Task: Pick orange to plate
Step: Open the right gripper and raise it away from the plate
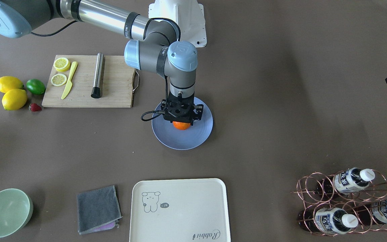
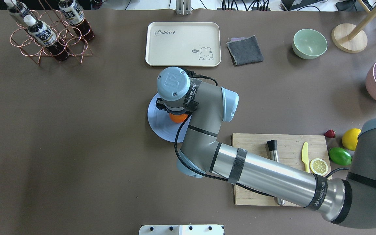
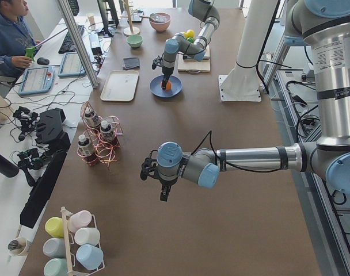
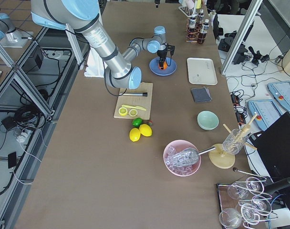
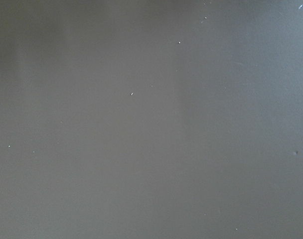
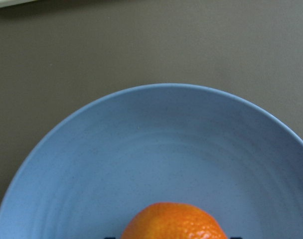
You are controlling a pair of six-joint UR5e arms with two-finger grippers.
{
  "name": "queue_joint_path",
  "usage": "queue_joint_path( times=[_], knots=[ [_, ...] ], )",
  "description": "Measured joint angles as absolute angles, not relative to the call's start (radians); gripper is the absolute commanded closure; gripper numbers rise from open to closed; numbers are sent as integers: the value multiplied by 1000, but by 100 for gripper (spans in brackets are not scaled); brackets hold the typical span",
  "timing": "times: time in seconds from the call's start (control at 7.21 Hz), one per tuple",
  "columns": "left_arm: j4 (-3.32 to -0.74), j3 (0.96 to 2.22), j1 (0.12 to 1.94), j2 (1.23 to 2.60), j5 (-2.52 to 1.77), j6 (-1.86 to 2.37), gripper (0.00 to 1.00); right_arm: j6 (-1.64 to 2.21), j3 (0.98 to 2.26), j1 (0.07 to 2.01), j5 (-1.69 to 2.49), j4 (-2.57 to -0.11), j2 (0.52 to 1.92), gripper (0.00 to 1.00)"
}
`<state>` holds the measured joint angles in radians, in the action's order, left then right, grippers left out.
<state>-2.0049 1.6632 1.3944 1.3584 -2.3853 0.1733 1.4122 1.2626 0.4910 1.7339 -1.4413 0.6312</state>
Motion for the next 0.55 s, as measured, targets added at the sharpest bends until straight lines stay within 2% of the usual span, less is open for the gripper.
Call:
queue_joint_path(
  times=[0.42,0.55],
  knots=[
    [-2001,1657,1395,1357,-2385,172,0,1291,1319,637,1870,-1469,660,0],
    [-1994,1656,1396,1357,-2398,171,0,1185,1406,724,1943,-1523,728,0]
  ],
)
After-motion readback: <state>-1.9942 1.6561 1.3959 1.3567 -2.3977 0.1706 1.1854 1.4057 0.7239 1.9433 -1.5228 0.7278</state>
